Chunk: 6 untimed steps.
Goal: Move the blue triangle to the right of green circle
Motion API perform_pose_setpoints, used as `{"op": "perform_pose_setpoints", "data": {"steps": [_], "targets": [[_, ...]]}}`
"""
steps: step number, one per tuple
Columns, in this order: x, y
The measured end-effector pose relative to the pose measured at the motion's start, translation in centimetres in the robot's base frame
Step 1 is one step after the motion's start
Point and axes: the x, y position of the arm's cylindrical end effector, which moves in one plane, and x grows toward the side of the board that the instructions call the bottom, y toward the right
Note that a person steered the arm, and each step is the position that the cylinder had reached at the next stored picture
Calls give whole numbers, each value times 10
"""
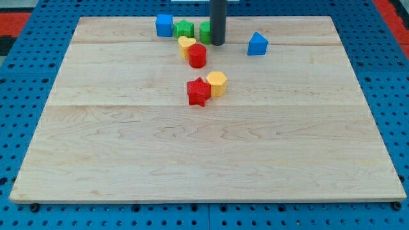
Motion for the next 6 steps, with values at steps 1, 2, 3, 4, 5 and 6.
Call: {"op": "perform_pose_setpoints", "data": {"steps": [1, 2, 3, 4, 5, 6], "targets": [[42, 41], [55, 93], [29, 118], [5, 89], [-27, 63], [-40, 31]]}}
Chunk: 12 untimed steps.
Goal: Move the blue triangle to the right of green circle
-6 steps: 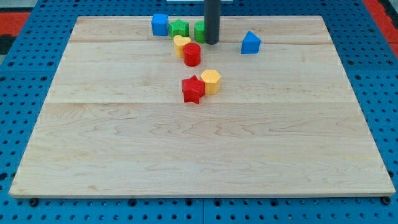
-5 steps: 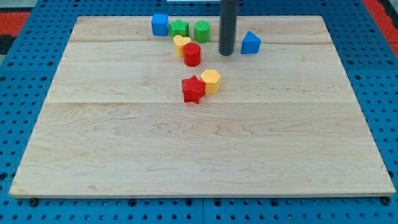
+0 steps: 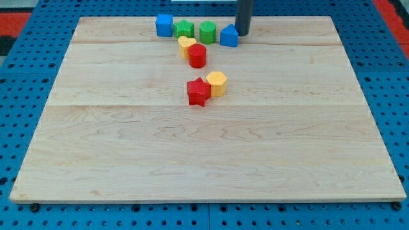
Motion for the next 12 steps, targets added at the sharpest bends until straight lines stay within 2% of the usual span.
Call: {"op": "perform_pose_setpoints", "data": {"steps": [1, 3, 7, 8, 10, 12], "targets": [[2, 45], [12, 50], [111, -47], [131, -48], [159, -56], [159, -55]]}}
